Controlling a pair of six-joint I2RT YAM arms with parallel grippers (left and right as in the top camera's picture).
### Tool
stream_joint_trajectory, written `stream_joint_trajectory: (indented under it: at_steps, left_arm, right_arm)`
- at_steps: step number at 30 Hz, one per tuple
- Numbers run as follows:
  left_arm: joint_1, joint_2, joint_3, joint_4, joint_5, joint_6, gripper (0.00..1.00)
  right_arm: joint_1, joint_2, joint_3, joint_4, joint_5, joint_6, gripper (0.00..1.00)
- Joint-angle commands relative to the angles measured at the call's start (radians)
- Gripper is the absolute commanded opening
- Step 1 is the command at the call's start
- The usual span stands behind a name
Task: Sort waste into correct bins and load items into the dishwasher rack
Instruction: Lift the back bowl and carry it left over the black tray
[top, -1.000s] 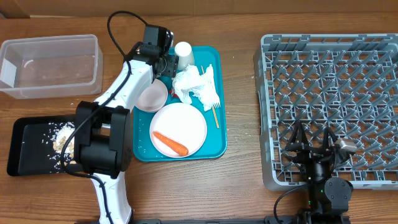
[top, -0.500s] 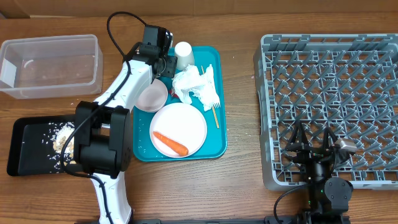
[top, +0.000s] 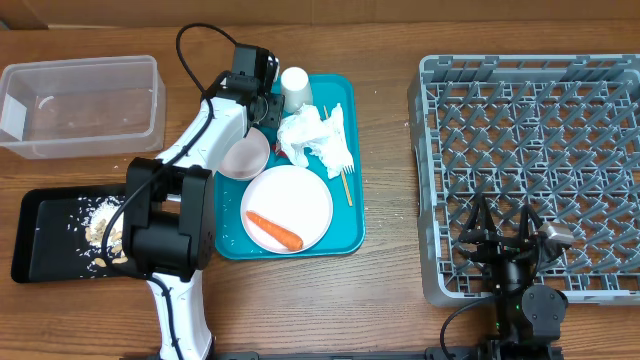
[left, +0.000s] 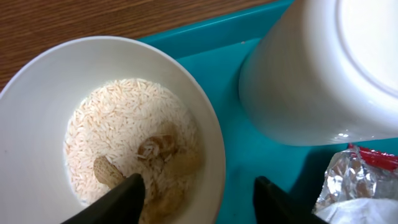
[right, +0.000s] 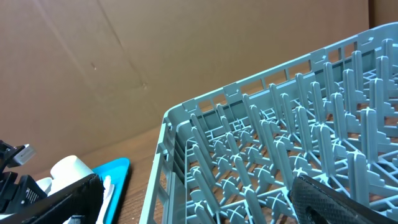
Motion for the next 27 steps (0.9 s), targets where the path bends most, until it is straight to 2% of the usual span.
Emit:
stream_joint_trajectory:
  at_steps: [1, 10, 16, 19, 27]
  left_arm:
    - [0.004, 0.012, -0.006, 0.002, -0.041, 0.015, 0.51]
    - [0.004, 0.012, -0.006, 0.0, -0.041, 0.016, 0.21]
    - [0.002, 0.011, -0.002, 0.005, -0.041, 0.015, 0.15]
    - [0.002, 0.01, 0.008, -0.004, -0.04, 0.015, 0.05]
    - [0.002, -0.075, 0.056, -0.059, -0.029, -0.008, 0.04]
  right_arm:
    - [-0.003, -0.008, -0.011, 0.004, -0.001, -0.006, 1.0]
    - [-0.003, -0.008, -0.011, 0.004, -0.001, -0.006, 1.0]
    - [-0.003, -0.008, -0.011, 0.004, -0.001, -0.006, 1.0]
    - [-0.003, -0.008, -0.011, 0.004, -0.001, -0.006, 1.0]
    - [-0.003, -0.008, -0.011, 0.004, -0.001, -0.006, 1.0]
